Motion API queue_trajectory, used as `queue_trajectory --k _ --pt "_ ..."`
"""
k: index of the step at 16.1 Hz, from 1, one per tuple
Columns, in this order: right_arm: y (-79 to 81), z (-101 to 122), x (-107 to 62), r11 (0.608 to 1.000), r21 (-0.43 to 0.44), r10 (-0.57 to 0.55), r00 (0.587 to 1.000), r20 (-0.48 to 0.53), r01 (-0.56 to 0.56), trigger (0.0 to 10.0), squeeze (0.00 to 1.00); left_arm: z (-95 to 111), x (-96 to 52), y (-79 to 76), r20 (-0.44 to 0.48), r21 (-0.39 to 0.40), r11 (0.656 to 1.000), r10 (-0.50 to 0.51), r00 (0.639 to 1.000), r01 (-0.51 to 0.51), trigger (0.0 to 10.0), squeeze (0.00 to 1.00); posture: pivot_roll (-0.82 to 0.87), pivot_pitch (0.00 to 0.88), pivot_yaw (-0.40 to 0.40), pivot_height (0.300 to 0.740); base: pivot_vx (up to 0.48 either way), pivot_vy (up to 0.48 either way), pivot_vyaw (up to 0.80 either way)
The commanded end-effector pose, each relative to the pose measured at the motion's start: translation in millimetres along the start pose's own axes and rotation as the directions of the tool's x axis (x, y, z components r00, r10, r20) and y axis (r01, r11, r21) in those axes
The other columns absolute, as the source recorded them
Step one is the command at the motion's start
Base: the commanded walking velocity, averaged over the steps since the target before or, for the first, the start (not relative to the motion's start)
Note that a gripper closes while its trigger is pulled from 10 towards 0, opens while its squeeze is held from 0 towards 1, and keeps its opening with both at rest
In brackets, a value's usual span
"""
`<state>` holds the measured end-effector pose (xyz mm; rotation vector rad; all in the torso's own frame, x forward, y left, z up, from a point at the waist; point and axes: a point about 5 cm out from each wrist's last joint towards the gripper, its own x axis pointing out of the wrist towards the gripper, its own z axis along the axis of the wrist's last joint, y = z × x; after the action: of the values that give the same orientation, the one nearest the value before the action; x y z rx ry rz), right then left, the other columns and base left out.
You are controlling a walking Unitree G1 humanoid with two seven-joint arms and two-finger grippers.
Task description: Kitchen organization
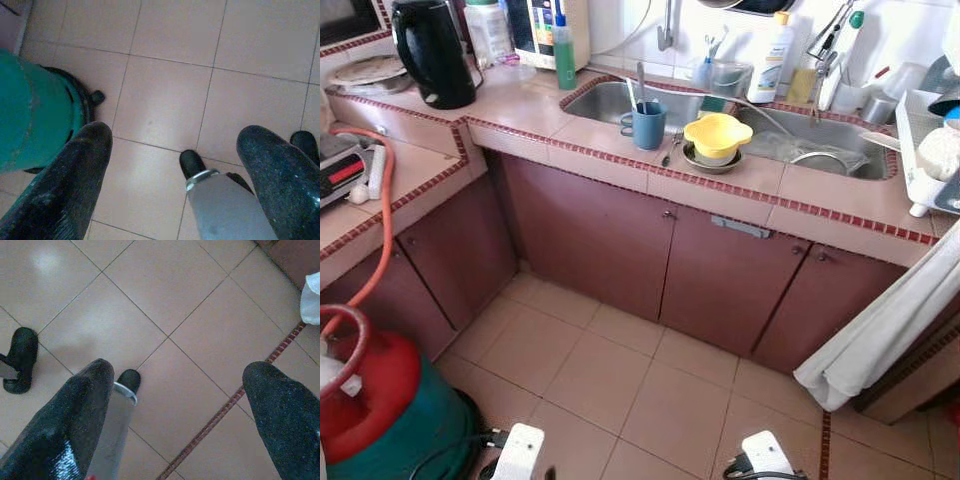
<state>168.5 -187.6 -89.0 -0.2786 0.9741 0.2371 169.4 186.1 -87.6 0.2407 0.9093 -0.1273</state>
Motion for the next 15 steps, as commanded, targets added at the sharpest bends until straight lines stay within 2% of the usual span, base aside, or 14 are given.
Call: queue_trajectory --k 1,4,6,7,9,12,13,15 --pt "-2.2 -0.5 -0.4 1.000 0.000 -0.008 1.000 0.001 0.008 10.0 0.00 -2.8 -0.9 -0.5 -0.002 0.009 1.000 0.006 1.000 -0.006 10.0 0.00 -0.04 0.000 -0.024 0.740 0.000 0.000 0.00" --pt "-2.5 3.1 0.0 1.000 -0.004 -0.007 1.000 0.021 0.008 10.0 0.00 1.6 -0.4 0.3 0.028 -0.006 1.000 -0.001 1.000 0.001 10.0 0.00 -0.04 0.000 -0.024 0.740 0.000 0.000 0.00" --pt "-4.3 16.6 1.4 1.000 -0.002 -0.006 0.996 0.084 0.006 10.0 0.00 14.1 0.7 5.6 0.099 -0.037 0.999 0.012 0.995 -0.009 10.0 0.00 -0.05 0.000 -0.016 0.740 0.000 0.000 0.00" --pt "-5.3 24.6 1.9 1.000 0.003 -0.003 0.992 0.123 0.003 10.0 0.00 17.0 0.5 7.9 0.123 -0.078 0.997 0.015 0.992 -0.005 10.0 0.00 -0.06 0.000 -0.010 0.740 0.000 0.000 0.00" --pt "-6.0 43.2 2.7 0.999 0.039 0.008 0.977 0.212 -0.017 10.0 0.00 23.5 -0.1 10.8 0.178 -0.109 0.994 0.012 0.984 0.007 10.0 0.00 -0.06 0.000 -0.001 0.740 0.000 0.000 0.00" --pt "-3.2 72.0 2.1 0.998 0.045 0.028 0.937 0.347 -0.046 10.0 0.00 40.5 -1.1 16.9 0.281 -0.084 0.996 0.027 0.959 -0.003 10.0 0.00 -0.07 0.000 0.001 0.740 0.000 0.000 0.00" --pt "-3.2 76.3 2.2 0.998 0.043 0.022 0.933 0.360 -0.040 10.0 0.00 45.4 -1.4 18.2 0.307 -0.087 0.996 0.029 0.951 -0.003 10.0 0.00 -0.07 0.000 0.000 0.740 0.000 0.000 0.00" --pt "-0.6 95.4 1.0 0.997 0.057 0.025 0.901 0.434 -0.055 10.0 0.00 67.0 -3.0 22.5 0.408 -0.104 0.995 0.049 0.911 -0.006 10.0 0.00 -0.07 0.000 -0.003 0.740 0.000 0.000 0.00"
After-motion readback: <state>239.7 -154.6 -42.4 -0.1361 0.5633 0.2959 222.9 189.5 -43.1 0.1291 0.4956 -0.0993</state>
